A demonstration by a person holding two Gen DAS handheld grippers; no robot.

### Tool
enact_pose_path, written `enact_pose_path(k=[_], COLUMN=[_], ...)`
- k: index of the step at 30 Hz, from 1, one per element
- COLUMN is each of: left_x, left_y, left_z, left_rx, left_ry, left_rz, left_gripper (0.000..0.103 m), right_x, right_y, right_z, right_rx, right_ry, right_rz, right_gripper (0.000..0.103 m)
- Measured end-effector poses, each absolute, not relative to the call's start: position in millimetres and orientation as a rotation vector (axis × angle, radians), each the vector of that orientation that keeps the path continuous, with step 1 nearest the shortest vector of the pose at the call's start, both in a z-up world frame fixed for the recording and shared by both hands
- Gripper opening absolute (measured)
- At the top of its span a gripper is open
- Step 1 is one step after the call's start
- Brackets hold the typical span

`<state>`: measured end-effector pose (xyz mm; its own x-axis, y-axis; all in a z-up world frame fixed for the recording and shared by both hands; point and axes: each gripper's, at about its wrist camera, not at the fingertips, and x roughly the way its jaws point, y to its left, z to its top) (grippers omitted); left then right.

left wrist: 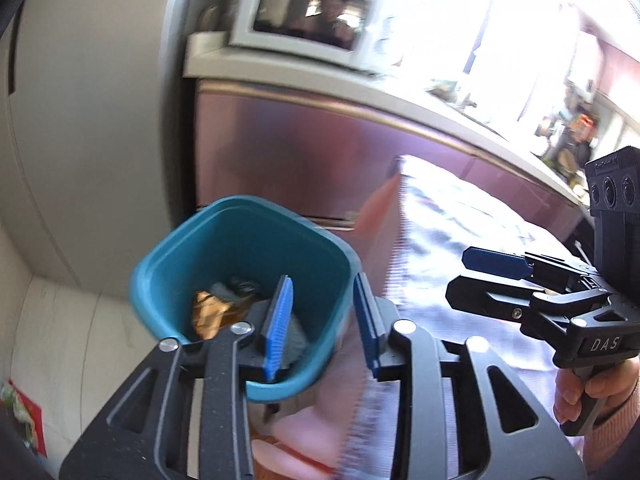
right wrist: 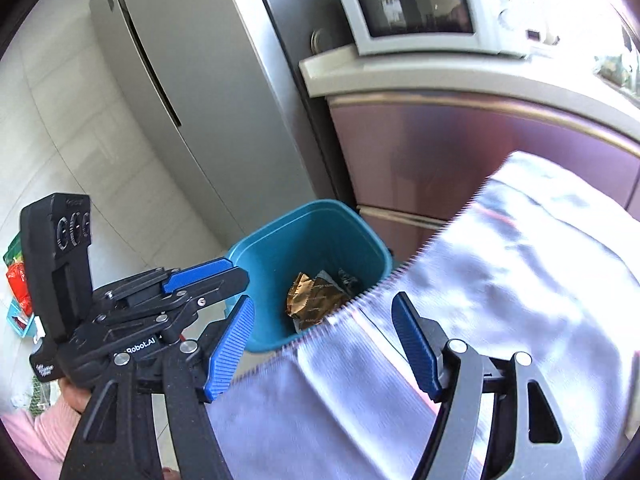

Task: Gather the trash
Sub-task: 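Move both tools back over the table toward the white paper cups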

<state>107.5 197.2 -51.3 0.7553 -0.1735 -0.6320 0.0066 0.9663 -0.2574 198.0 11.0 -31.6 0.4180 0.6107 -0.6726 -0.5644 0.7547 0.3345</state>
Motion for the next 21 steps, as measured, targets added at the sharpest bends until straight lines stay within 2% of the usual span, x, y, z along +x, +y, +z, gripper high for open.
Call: enact_pose_path(k=[4,11,21], left_x=[98,95,105], left_y=[156,71,-32], left_z=[-35,-25,-32], left_rx=[-0.189,-0.093,0.005], left_ry=[0.672,0.668,0.717], left_rz=[-0.198,-0.381,-0.535], left_gripper=[0.04,0.042,0.042], right_x=[172,130,89], right_y=[-33,-121,-266], right_z=[-17,-3,-25], right_rx=[0.085,0.168,0.384], right_ry=[0.816,0.753,0.754], right_rz=[0.683,0.545,0.266], right_gripper=[0.069,0.069,0.066])
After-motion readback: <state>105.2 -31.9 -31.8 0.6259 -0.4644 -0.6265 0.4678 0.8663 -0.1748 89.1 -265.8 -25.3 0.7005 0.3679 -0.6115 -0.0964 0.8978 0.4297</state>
